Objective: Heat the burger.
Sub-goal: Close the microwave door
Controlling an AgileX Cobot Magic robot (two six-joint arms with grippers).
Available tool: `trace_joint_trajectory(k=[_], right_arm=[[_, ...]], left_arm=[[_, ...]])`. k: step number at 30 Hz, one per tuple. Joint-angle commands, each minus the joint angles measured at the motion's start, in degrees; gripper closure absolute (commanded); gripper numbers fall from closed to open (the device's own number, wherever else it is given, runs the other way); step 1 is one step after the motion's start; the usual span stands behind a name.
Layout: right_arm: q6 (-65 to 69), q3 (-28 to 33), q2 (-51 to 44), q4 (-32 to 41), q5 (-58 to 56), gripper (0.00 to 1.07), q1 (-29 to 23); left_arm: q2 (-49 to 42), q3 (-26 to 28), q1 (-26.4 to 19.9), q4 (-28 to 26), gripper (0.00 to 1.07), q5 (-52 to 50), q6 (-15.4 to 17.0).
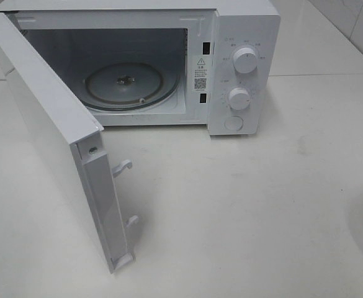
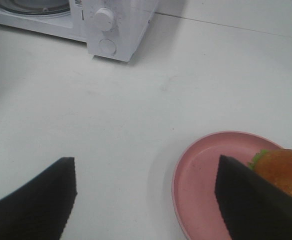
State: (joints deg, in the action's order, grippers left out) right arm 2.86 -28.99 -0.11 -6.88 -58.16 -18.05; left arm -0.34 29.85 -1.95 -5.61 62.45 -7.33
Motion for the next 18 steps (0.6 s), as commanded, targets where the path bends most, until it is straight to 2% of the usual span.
trace_joint_trajectory(k=[1, 6, 18], right_arm=[[-0.23, 0.29, -1.83, 0.11, 1.32, 0.31, 2.64], [0.06, 0.29, -1.83, 0.52, 1.32, 0.31, 5.44], [0.17, 0.29, -1.83, 0.52, 1.32, 0.31, 5.44]], left_arm=[[-0.23, -0.11, 0.0, -0.11, 0.07, -0.86, 0.06], [-0.34, -0.11, 0.0, -0.06, 0.07, -0.86, 0.0], [-0.34, -0.11, 0.0, -0.06, 0.07, -0.86, 0.0]])
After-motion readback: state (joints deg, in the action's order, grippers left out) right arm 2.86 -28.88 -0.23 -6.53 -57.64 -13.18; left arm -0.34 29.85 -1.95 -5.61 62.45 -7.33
